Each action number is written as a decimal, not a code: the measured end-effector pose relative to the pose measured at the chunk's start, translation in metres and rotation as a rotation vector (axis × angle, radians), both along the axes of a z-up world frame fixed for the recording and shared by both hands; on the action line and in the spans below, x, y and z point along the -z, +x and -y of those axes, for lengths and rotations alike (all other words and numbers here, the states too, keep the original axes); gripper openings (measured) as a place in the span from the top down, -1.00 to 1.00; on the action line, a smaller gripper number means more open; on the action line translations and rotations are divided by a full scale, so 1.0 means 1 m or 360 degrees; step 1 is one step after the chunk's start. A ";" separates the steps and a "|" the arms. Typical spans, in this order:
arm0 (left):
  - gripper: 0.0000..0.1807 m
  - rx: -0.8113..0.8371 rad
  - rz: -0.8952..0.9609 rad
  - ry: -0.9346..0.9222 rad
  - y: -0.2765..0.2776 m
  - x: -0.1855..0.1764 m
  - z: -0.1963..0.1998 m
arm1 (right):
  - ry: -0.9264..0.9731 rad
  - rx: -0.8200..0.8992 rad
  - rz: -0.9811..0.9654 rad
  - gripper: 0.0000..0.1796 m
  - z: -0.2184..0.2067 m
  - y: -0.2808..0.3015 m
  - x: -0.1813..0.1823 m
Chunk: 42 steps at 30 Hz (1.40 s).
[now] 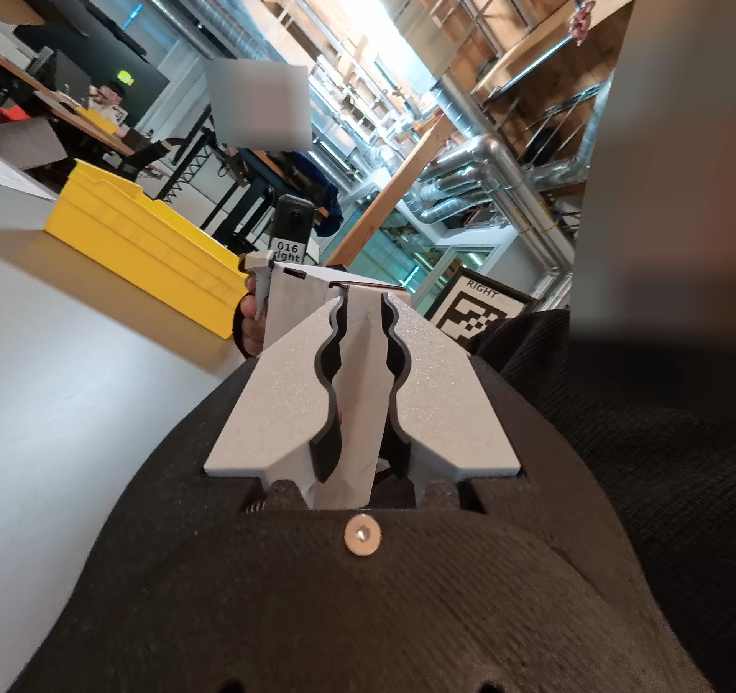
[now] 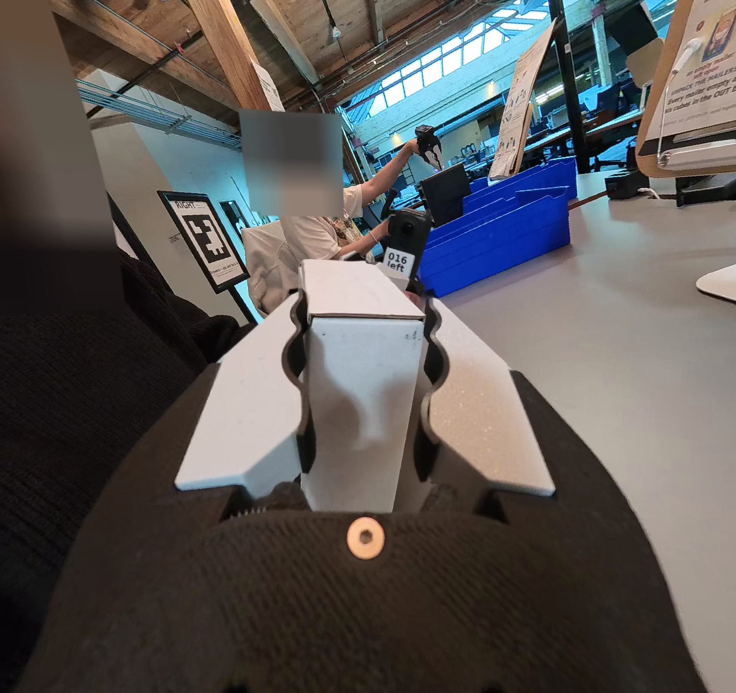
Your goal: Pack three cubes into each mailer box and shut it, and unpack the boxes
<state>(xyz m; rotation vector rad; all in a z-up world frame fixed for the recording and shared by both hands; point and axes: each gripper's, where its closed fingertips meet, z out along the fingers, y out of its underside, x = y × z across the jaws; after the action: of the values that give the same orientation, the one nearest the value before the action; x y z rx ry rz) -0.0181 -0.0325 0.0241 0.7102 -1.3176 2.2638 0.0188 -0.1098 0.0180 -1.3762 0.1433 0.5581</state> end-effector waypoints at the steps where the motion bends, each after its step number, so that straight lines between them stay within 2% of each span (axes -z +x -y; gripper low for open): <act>1: 0.86 0.0019 -0.0006 -0.0024 -0.001 -0.001 0.000 | 0.0009 -0.0009 -0.0007 0.34 0.000 0.000 -0.001; 17: 0.87 0.0104 -0.0072 -0.0175 -0.001 -0.004 -0.004 | 0.0018 -0.0013 -0.0033 0.34 0.002 0.000 -0.001; 18: 1.00 0.0105 -0.0061 -0.0191 0.000 -0.002 -0.006 | 0.0018 -0.0003 -0.0047 0.34 0.003 0.003 0.000; 19: 0.98 0.0094 -0.0063 -0.0221 0.001 -0.003 -0.009 | 0.0034 0.0008 -0.0067 0.34 0.006 0.006 -0.001; 21: 0.64 -0.0054 -0.0130 -0.0143 0.015 0.006 -0.010 | 0.0126 0.0003 -0.0126 0.34 0.016 0.011 -0.010; 22: 0.57 -0.0100 -0.0124 -0.0092 0.018 0.010 -0.009 | 0.0173 0.0001 -0.0150 0.34 0.020 0.013 -0.015; 31: 0.55 0.0106 -0.0030 -0.0020 -0.006 0.007 0.016 | 0.0098 -0.0023 -0.0150 0.34 0.009 0.007 -0.005; 35: 0.62 0.0117 -0.0020 -0.0055 -0.007 0.004 0.014 | 0.0113 -0.0017 -0.0167 0.34 0.011 0.009 -0.006; 42: 0.62 0.0128 -0.0030 0.0009 -0.008 0.011 0.020 | 0.0142 0.0031 -0.0189 0.34 0.010 0.015 -0.006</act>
<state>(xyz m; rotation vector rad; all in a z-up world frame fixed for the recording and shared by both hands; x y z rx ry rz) -0.0261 -0.0523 0.0136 0.6672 -1.3205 2.1856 0.0338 -0.1202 0.0241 -1.2541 0.2248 0.6228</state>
